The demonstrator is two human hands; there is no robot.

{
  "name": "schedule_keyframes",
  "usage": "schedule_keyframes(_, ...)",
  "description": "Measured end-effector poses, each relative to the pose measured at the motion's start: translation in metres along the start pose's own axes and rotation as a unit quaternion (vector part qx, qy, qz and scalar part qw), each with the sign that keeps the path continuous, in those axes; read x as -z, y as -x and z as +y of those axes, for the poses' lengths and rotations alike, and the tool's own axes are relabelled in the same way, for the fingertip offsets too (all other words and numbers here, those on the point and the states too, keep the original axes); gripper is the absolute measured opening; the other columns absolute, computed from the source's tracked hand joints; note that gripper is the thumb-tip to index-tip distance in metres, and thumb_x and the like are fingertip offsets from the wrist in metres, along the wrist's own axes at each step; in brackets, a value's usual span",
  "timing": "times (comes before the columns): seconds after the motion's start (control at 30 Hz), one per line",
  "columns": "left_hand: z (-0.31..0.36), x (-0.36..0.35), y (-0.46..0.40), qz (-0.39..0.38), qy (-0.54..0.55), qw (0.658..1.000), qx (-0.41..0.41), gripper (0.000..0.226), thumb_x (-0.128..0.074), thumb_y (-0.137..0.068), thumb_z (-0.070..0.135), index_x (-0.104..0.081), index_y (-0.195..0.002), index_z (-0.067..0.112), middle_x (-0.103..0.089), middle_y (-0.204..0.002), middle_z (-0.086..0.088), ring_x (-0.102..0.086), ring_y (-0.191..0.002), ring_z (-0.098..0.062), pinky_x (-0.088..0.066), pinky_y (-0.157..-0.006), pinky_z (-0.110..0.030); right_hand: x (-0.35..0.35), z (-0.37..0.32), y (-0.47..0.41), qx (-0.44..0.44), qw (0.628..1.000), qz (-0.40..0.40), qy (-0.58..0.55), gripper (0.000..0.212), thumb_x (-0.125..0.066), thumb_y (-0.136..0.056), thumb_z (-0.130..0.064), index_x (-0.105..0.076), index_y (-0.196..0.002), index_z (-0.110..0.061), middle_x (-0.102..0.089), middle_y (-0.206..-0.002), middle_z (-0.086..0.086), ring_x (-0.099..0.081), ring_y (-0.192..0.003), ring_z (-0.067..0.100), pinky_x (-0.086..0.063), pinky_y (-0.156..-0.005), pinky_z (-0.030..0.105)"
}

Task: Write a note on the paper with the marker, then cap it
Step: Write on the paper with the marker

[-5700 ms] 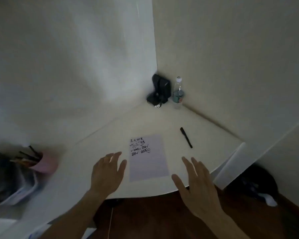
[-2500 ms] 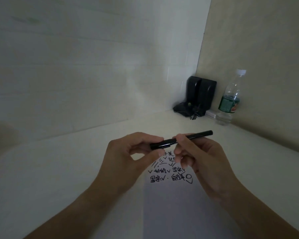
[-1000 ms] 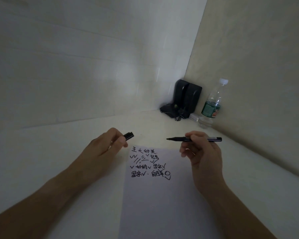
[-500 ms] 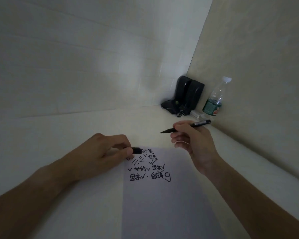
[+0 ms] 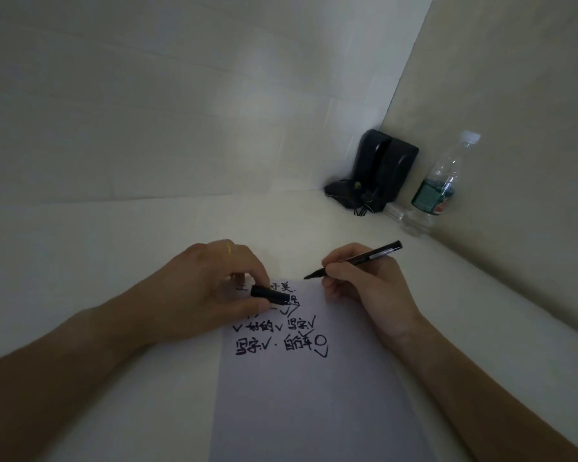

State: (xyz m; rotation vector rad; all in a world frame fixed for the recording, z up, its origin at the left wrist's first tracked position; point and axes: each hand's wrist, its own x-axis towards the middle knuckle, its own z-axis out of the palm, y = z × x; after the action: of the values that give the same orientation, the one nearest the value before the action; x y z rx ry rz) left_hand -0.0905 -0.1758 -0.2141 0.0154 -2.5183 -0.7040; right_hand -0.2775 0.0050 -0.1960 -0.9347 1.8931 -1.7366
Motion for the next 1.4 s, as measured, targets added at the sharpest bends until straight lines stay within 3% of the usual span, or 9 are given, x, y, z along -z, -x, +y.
schedule_keyframes(0.17,0.0,-0.002,0.0,-0.013,-0.005,1.0,0.023,0.023,-0.082,-0.078,0.049,-0.075,-0.098,0.039,-0.071,-0.087,0.018,-0.065,-0.088,-0.005,-0.053,-0.078,-0.027,0.003,0.0,0.005,0.018,0.998,0.062,0.005,0.01,-0.071,-0.086,0.005,-0.074,-0.081,-0.004,-0.074,-0.064,0.014,-0.067,-0.056,0.02,-0.056,-0.054,0.025)
schedule_keyframes(0.3,0.001,-0.002,0.0,-0.012,-0.003,1.0,0.028,0.022,-0.083,-0.077,0.047,-0.076,-0.096,0.038,-0.071,-0.085,0.019,-0.065,-0.087,-0.006,-0.053,-0.077,-0.026,-0.005,0.01,0.006,-0.008,0.995,0.055,0.086,0.009,-0.075,-0.078,0.0,-0.077,-0.08,-0.009,-0.079,-0.069,0.015,-0.071,-0.06,0.022,-0.06,-0.063,0.032)
schedule_keyframes(0.5,0.001,-0.001,-0.001,-0.015,-0.001,0.999,0.03,0.023,-0.081,-0.078,0.051,-0.077,-0.097,0.038,-0.074,-0.093,0.019,-0.066,-0.093,-0.008,-0.055,-0.081,-0.034,-0.005,0.011,0.008,0.002,0.991,0.048,0.123,0.009,-0.075,-0.08,-0.003,-0.078,-0.079,-0.012,-0.08,-0.069,0.011,-0.071,-0.06,0.022,-0.06,-0.061,0.03)
schedule_keyframes(0.77,0.0,-0.001,-0.001,-0.014,-0.001,0.999,0.03,0.023,-0.082,-0.079,0.048,-0.078,-0.097,0.036,-0.075,-0.094,0.018,-0.065,-0.093,-0.007,-0.055,-0.082,-0.036,-0.005,0.009,0.01,0.004,0.992,0.039,0.123,0.01,-0.076,-0.08,-0.002,-0.078,-0.077,-0.011,-0.08,-0.068,0.012,-0.074,-0.064,0.029,-0.059,-0.061,0.03)
schedule_keyframes(0.97,0.0,-0.002,-0.001,-0.009,0.003,1.0,0.028,0.027,-0.076,-0.077,0.056,-0.076,-0.096,0.037,-0.074,-0.093,0.018,-0.066,-0.091,-0.007,-0.056,-0.081,-0.036,-0.005,0.009,0.009,-0.004,0.991,0.045,0.122,0.01,-0.074,-0.078,0.0,-0.077,-0.075,-0.009,-0.078,-0.066,0.013,-0.071,-0.059,0.023,-0.059,-0.06,0.03)
schedule_keyframes(1.13,0.0,-0.003,-0.001,-0.013,0.003,0.999,0.037,0.021,-0.083,-0.078,0.047,-0.077,-0.096,0.036,-0.075,-0.093,0.017,-0.066,-0.094,-0.008,-0.054,-0.083,-0.034,-0.004,0.01,0.01,-0.005,0.992,0.044,0.121,0.008,-0.073,-0.075,0.0,-0.076,-0.072,-0.006,-0.076,-0.061,0.012,-0.068,-0.056,0.022,-0.057,-0.058,0.031)
schedule_keyframes(1.4,0.001,-0.002,-0.001,-0.018,0.008,0.999,0.037,0.023,-0.081,-0.079,0.05,-0.077,-0.097,0.036,-0.075,-0.095,0.017,-0.065,-0.094,-0.009,-0.055,-0.082,-0.037,-0.002,0.013,0.006,0.003,0.99,0.068,0.121,0.01,-0.073,-0.079,-0.001,-0.078,-0.076,-0.008,-0.079,-0.067,0.013,-0.074,-0.067,0.036,-0.064,-0.068,0.038)
